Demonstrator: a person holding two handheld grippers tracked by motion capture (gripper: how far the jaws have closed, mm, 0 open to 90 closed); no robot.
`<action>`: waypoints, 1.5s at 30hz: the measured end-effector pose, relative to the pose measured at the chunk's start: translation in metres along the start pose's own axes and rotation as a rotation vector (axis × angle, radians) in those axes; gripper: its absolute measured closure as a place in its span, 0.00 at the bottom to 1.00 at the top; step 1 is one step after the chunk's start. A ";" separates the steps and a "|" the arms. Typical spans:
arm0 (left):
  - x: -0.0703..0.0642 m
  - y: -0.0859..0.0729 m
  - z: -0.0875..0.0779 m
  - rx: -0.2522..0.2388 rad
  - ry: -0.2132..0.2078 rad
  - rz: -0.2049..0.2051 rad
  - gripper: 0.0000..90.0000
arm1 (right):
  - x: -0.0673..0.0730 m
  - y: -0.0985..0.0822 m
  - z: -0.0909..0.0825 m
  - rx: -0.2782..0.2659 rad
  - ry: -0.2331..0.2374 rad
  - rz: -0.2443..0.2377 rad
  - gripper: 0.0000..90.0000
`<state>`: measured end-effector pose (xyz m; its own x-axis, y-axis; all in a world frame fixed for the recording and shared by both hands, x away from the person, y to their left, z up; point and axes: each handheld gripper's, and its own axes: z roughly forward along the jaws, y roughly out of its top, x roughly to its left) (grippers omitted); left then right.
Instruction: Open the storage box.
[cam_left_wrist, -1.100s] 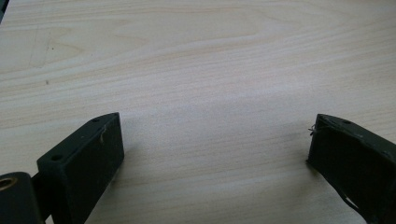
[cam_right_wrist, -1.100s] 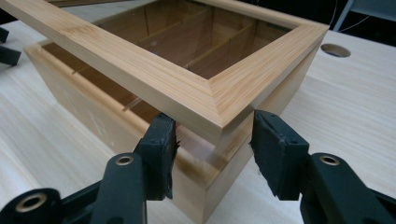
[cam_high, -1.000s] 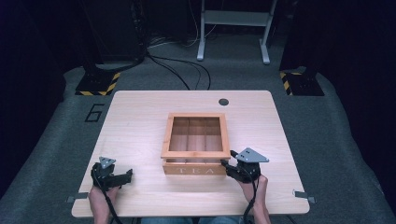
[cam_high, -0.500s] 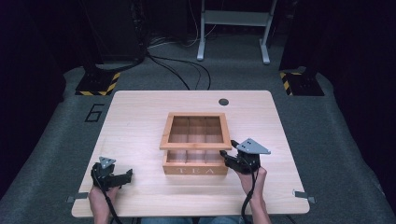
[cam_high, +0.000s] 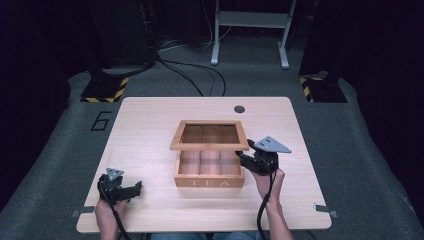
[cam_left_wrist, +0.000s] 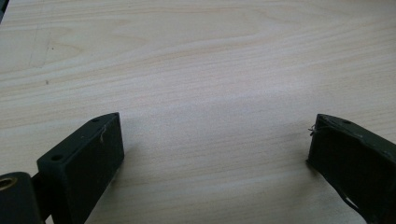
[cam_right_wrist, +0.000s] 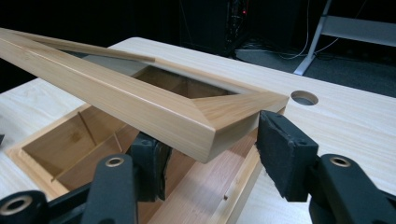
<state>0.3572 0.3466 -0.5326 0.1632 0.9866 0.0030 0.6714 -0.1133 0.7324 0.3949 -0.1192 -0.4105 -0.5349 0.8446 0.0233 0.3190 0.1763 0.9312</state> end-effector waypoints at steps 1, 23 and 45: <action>0.000 0.000 0.000 -0.001 0.000 0.001 0.04 | -0.001 0.002 0.000 -0.002 -0.003 0.004 0.51; 0.001 0.000 0.000 0.007 -0.001 0.010 0.04 | -0.016 0.042 0.009 0.016 -0.004 0.064 0.60; 0.000 0.000 0.000 -0.002 0.000 -0.004 0.04 | -0.033 0.078 0.020 0.075 0.028 0.093 0.60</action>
<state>0.3573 0.3464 -0.5326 0.1608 0.9870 0.0002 0.6703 -0.1094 0.7340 0.4531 -0.1231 -0.3463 -0.5215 0.8448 0.1198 0.4255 0.1357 0.8947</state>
